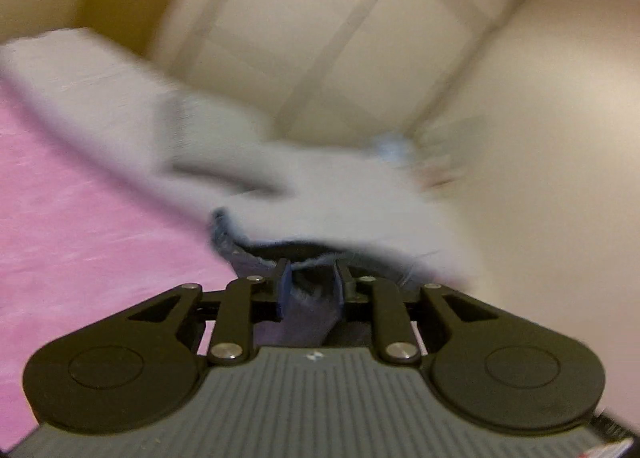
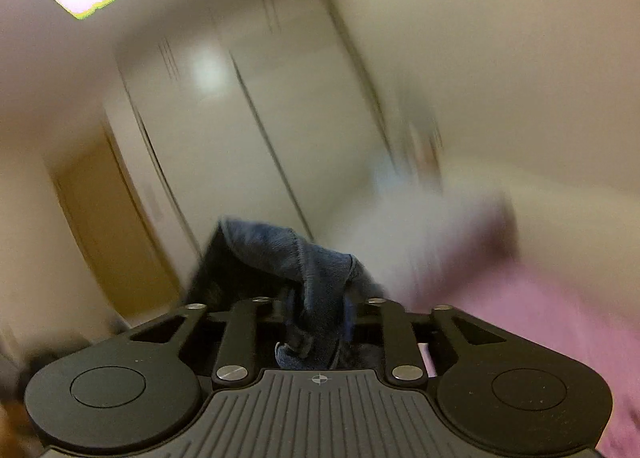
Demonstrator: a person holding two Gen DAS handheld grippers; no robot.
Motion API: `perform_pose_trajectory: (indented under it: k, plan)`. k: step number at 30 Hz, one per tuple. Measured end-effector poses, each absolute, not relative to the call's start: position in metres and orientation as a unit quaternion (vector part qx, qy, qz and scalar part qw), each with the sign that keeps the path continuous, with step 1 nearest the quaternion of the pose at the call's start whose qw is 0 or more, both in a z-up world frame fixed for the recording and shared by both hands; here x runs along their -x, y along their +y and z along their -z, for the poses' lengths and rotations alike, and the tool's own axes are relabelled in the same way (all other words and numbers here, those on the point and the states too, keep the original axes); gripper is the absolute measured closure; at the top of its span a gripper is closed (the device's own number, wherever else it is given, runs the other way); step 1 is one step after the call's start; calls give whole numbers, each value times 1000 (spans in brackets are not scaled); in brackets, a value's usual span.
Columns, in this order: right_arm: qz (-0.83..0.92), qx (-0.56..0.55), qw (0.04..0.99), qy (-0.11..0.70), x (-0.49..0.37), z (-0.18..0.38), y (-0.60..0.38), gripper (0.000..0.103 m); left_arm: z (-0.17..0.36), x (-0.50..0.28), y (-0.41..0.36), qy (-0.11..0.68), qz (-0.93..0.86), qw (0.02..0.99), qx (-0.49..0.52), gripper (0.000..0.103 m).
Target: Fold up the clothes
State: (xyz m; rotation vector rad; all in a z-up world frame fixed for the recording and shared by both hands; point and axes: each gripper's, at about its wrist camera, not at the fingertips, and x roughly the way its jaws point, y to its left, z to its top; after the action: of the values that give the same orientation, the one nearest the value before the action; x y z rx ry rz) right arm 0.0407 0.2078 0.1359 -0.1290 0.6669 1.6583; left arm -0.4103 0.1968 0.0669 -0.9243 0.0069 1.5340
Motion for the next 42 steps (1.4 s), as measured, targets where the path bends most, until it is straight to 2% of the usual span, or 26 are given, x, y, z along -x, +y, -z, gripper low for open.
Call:
perform_pose_trajectory:
  k: [2, 5, 10, 12, 17, 26, 42]
  plan:
    - [-679, 134, 643, 327, -22, -93, 223, 71, -39, 433, 182, 39, -688, 580, 433, 86]
    - [-670, 190, 620, 361, -13, -56, 215, 71, -2, 454, 141, 85, -699, 533, 469, 86]
    - [-691, 265, 569, 358, -22, -33, 190, 71, 43, 453, 66, 164, -704, 472, 505, 86]
    - [-702, 284, 553, 348, 13, -19, 167, 71, 52, 439, 46, 179, -700, 462, 515, 85]
    - [-724, 323, 509, 336, 36, -1, 123, 71, 47, 381, 20, 192, -688, 484, 505, 75]
    - [-737, 379, 457, 322, 17, 32, 55, 71, 48, 299, -30, 240, -687, 489, 480, 74]
    - [-763, 386, 427, 295, 11, 29, 12, 71, 26, 269, -77, 275, -715, 468, 441, 72]
